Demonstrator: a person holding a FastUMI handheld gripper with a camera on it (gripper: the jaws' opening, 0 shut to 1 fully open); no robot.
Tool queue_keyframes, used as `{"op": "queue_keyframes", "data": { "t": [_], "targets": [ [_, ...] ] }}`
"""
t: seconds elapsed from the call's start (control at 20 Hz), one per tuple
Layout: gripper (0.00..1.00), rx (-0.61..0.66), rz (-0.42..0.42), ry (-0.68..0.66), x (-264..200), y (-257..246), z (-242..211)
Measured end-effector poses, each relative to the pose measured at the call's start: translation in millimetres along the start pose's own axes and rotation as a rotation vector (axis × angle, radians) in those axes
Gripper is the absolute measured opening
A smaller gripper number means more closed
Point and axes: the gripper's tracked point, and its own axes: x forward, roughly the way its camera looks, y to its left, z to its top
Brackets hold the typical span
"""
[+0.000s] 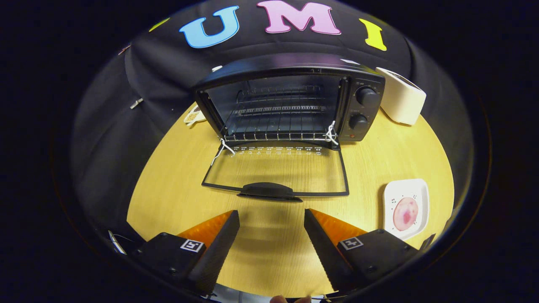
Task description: Open the toaster oven, put the food inside, and close the toaster oven door.
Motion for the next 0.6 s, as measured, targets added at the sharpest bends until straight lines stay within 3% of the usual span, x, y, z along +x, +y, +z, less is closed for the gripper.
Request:
{"op": "queue_keyframes", "data": {
  "t": [0.2,0.35,0.6],
  "targets": [
    [0.99,-0.026,0.026,-0.027,-37.8,-40.3,24.5],
    [0.99,-0.058,-0.001,-0.037,-62.7,-92.6,36.4],
    [0.99,-0.013,-0.070,0.084,-69.5,-194.9,17.9]
  ]
}}
